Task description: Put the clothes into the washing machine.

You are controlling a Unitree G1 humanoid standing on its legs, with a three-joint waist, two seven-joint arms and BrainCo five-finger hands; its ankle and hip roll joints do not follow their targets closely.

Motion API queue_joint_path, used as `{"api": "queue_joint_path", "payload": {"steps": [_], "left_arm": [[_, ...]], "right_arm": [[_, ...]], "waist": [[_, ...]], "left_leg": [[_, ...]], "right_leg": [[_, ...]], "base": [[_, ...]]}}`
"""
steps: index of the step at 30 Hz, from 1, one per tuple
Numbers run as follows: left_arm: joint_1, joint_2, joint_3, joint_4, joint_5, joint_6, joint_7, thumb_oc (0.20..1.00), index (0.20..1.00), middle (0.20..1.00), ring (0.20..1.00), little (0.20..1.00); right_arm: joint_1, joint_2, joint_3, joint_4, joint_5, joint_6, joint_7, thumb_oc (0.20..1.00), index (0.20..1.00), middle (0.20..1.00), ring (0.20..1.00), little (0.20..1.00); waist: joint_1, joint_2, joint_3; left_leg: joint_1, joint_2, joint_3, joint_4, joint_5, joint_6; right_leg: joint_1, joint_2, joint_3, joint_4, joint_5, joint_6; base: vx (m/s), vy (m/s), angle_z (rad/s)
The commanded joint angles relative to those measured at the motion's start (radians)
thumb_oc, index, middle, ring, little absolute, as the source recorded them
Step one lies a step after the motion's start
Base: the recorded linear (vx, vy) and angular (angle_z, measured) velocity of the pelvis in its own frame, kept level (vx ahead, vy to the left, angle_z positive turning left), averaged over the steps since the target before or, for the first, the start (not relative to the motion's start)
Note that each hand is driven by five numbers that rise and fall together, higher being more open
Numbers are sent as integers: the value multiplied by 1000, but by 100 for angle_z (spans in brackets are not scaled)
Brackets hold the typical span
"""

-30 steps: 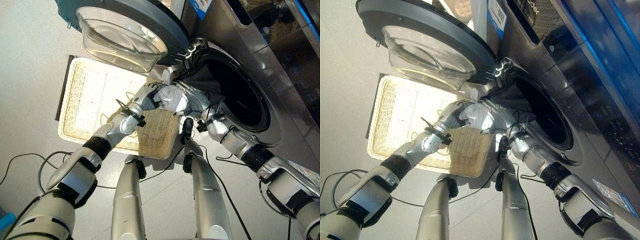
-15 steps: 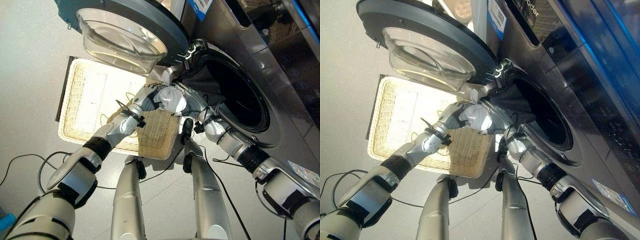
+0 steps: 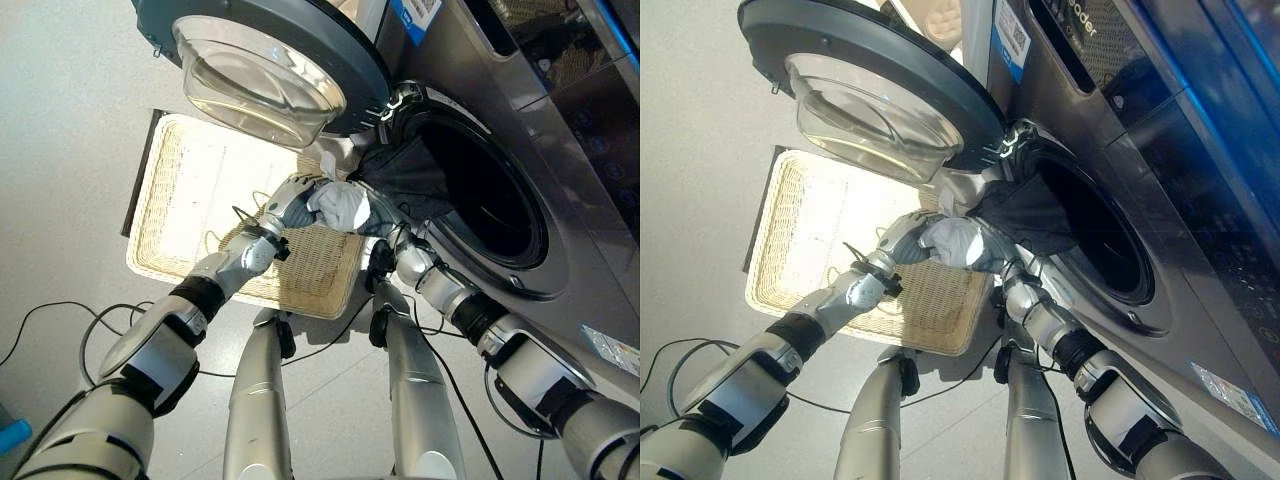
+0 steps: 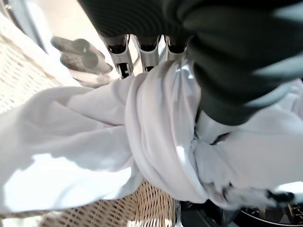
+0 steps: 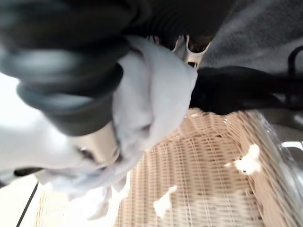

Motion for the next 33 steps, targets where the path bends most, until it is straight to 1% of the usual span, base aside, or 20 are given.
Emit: {"api": "queue_joint_path", "payload": {"steps": [1, 7, 16, 21, 22, 23, 24, 25, 30, 33], "left_arm": [[-31, -66, 20, -109, -19, -129, 50, 200, 200, 200, 200, 200], [-31, -68, 18, -117, -17, -139, 57, 200, 200, 200, 200, 200], [-28, -69, 22, -124, -9, -117, 48, 200, 200, 200, 200, 200], [-19, -71, 26, -122, -11, -91, 39, 200, 200, 200, 200, 200], [-18, -72, 26, -121, -13, -86, 34, 495, 495, 495, 495, 495], [-17, -72, 25, -122, -14, -82, 31, 627, 627, 627, 627, 627], [-16, -69, 25, -122, -6, -68, 29, 1000, 1000, 1000, 1000, 1000], [-16, -70, 25, -122, -5, -68, 30, 1000, 1000, 1000, 1000, 1000], [-12, -69, 19, -109, 10, -54, 45, 1000, 1000, 1000, 1000, 1000], [-11, -73, 20, -105, 11, -47, 64, 1000, 1000, 1000, 1000, 1000]], "right_arm": [[-16, -14, 6, -68, 23, -15, -5, 200, 200, 200, 200, 200], [-17, -9, -4, -49, 45, -14, -27, 200, 200, 200, 200, 200], [-15, 0, -29, -56, 82, -34, -57, 200, 200, 200, 200, 200], [-7, 5, -41, -69, 104, -52, -70, 200, 200, 200, 200, 200], [-6, 6, -42, -72, 112, -58, -74, 200, 200, 200, 200, 200], [-5, 7, -43, -74, 117, -63, -77, 200, 200, 200, 200, 200], [-1, 10, -49, -81, 143, -78, -80, 200, 200, 200, 200, 200], [-1, 10, -49, -81, 143, -78, -80, 200, 200, 200, 200, 200], [19, 30, -79, -78, 273, -133, -74, 200, 200, 200, 200, 200], [25, 40, -87, -64, 309, -148, -71, 200, 200, 200, 200, 200]], "waist": [[24, 43, -19], [26, 46, -19], [24, 48, -19], [21, 47, -19], [21, 47, -19], [20, 47, -19], [19, 47, -19], [19, 47, -19], [12, 46, -19], [9, 46, -19]], "left_leg": [[3, -43, 24, -77, 38, -57], [5, -43, 23, -80, 39, -57], [2, -43, 25, -82, 41, -56], [8, -42, 27, -85, 41, -55], [8, -43, 27, -85, 42, -55], [8, -42, 27, -85, 41, -55], [12, -41, 30, -87, 42, -54], [12, -41, 30, -88, 42, -54], [15, -42, 34, -83, 37, -56], [15, -41, 37, -82, 37, -55]], "right_leg": [[0, 11, -26, 146, -148, 129], [0, 11, -25, 145, -146, 128], [-6, 15, -22, 146, -145, 127], [-2, 17, -19, 143, -144, 127], [-2, 18, -18, 143, -144, 127], [-2, 18, -18, 144, -144, 127], [-1, 20, -16, 143, -143, 127], [-1, 20, -16, 143, -143, 127], [4, 23, -10, 139, -145, 127], [3, 25, -6, 137, -144, 126]], "base": [[0, 0, 0], [0, 0, 0], [0, 0, 0], [0, 0, 0], [0, 0, 0], [0, 0, 0], [0, 0, 0], [0, 0, 0], [0, 0, 0], [0, 0, 0]]}}
